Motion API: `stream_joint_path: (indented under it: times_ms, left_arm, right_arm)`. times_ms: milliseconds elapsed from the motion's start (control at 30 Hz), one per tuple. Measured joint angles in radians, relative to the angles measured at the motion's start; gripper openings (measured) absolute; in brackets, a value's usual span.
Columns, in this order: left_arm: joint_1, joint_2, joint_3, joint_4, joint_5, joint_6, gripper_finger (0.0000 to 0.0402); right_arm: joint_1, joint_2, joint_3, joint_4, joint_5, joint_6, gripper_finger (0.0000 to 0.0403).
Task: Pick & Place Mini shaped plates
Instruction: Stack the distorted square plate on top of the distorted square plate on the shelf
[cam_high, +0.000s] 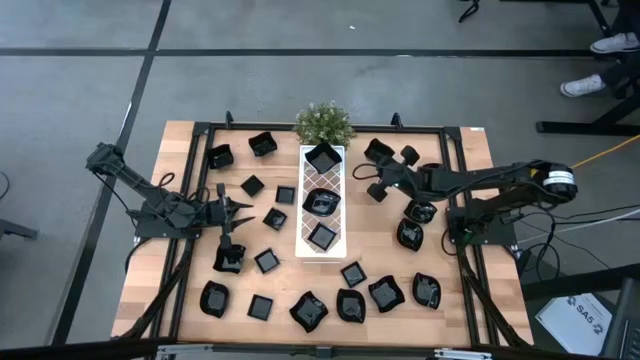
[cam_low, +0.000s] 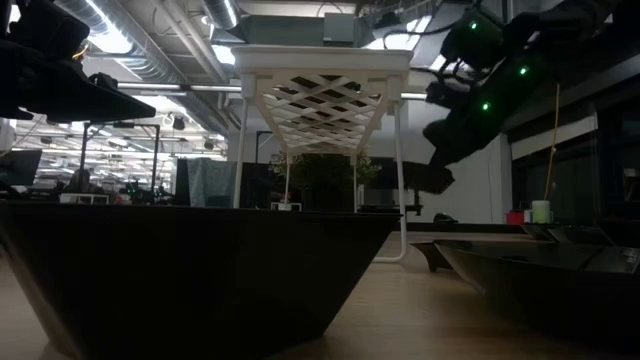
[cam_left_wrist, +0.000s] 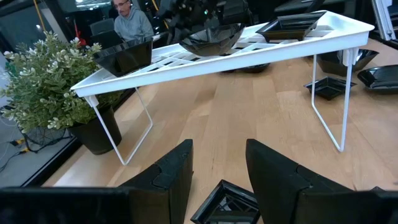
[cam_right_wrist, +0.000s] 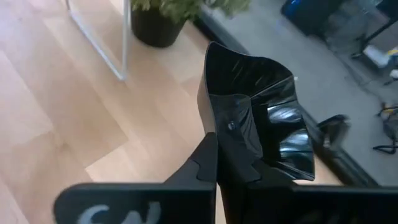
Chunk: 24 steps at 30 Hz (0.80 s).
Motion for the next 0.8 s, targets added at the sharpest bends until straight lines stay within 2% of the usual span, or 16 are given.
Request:
stream_joint_path:
  times_ms: [367,700,800]
  left_arm:
    - [0.000,0.000,0.000,0.000,0.000,0.000,0.0143]
    - [0.000,0.000,0.000,0.000,0.000,0.000,0.0143]
    - [0.000,0.000,0.000,0.000,0.000,0.000,0.0143]
  right_arm:
    - [0.033,-0.048,0.095,-0.009,0.085,-0.149,0.0003]
    - [0.035,-0.048,0.226,-0.008,0.085,-0.397,0.0003]
    - [0.035,-0.048,0.256,-0.004,0.042,-0.502,0.0003]
